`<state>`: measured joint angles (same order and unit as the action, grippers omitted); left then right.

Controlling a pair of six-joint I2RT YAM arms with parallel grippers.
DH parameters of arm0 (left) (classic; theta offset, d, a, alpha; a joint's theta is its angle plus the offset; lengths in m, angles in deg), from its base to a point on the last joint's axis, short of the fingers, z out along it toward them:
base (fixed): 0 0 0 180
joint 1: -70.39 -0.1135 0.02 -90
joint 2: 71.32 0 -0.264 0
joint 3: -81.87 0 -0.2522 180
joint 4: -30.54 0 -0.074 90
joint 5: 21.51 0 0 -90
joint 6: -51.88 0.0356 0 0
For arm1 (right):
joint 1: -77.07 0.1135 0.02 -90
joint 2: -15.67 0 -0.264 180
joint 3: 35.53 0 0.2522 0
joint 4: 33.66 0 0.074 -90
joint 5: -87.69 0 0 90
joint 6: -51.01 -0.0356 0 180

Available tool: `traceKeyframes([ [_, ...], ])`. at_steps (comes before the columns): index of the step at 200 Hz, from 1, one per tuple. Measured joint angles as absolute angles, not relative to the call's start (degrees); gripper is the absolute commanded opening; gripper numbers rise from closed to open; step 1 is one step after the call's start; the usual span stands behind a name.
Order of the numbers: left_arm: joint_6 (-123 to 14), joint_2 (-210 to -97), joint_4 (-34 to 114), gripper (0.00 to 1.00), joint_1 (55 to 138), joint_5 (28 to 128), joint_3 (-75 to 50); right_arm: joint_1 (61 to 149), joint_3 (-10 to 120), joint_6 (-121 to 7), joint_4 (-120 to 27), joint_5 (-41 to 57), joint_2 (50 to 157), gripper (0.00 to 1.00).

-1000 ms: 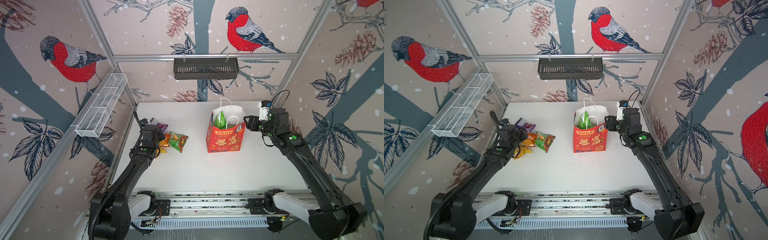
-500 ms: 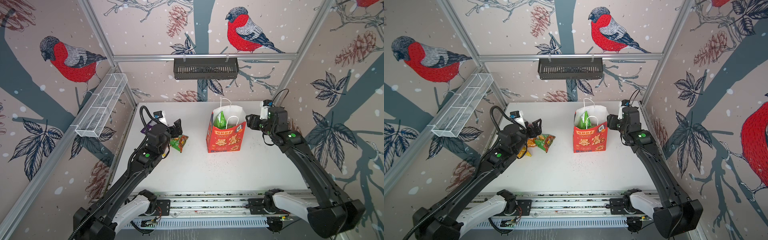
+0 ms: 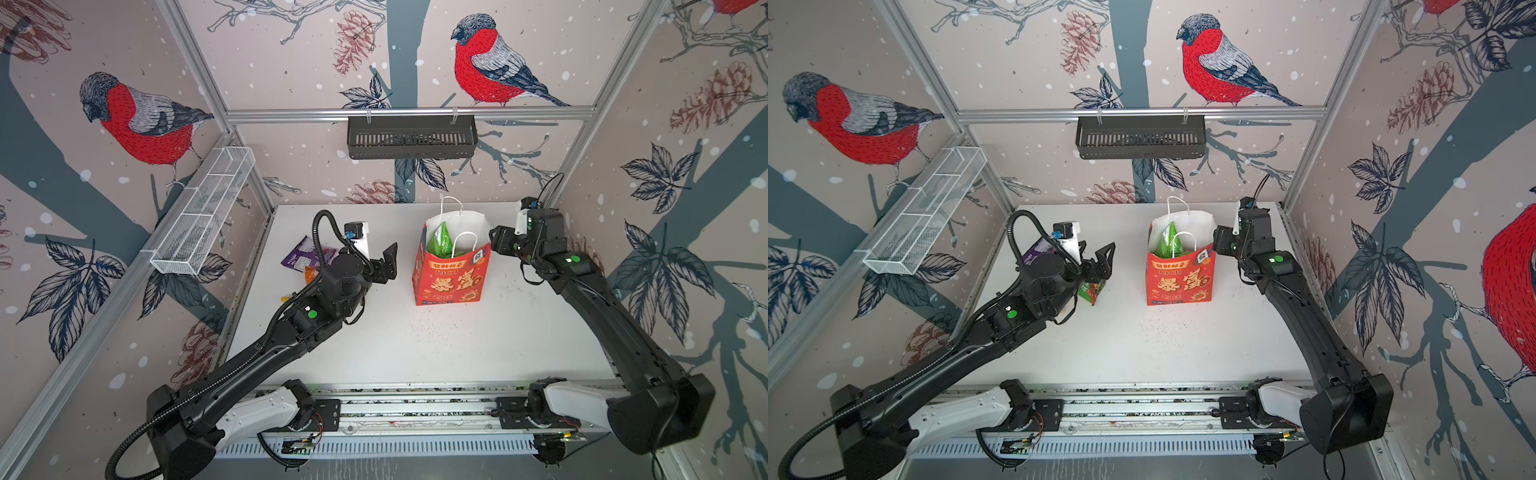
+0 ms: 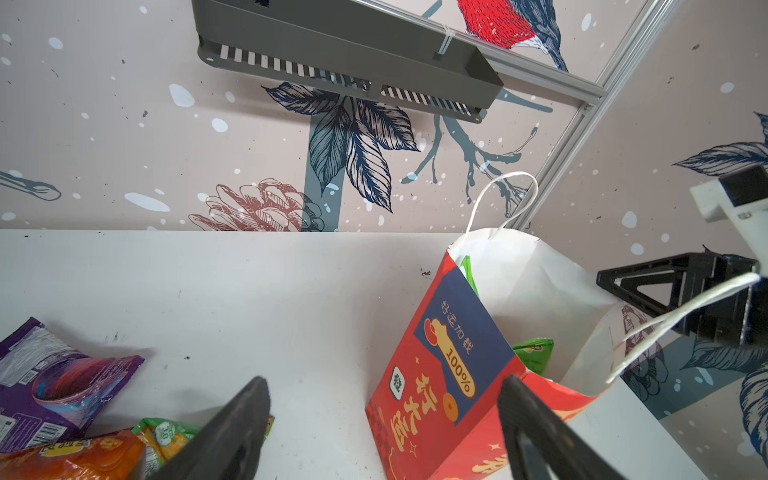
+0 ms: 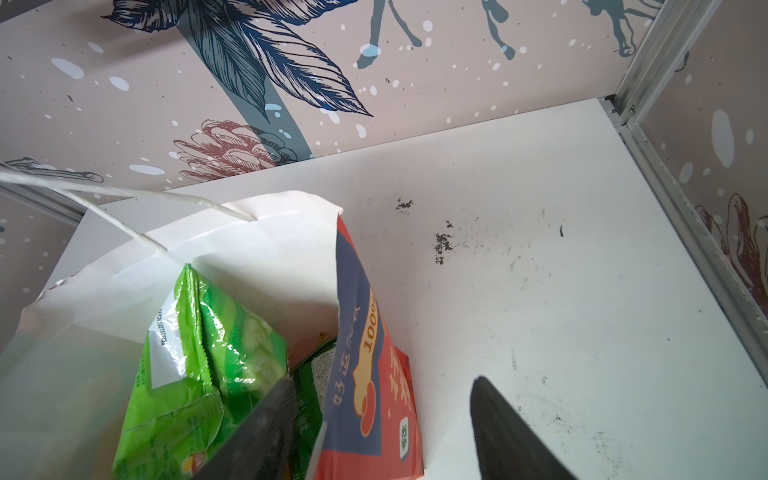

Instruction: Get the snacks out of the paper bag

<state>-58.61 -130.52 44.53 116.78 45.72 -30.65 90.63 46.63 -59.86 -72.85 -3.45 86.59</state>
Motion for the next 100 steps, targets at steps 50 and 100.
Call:
traceKeyframes([
  [50,-56.3,-131.5,43.3,0.88,117.7,46.0,-29.5,89.8,50.8,-59.8,-72.6,-0.9,93.0,0.59],
  [100,-55.2,-135.2,44.2,0.89,117.8,47.6,-23.2,89.7,53.8,-59.3,-73.5,0.0,97.3,0.28],
])
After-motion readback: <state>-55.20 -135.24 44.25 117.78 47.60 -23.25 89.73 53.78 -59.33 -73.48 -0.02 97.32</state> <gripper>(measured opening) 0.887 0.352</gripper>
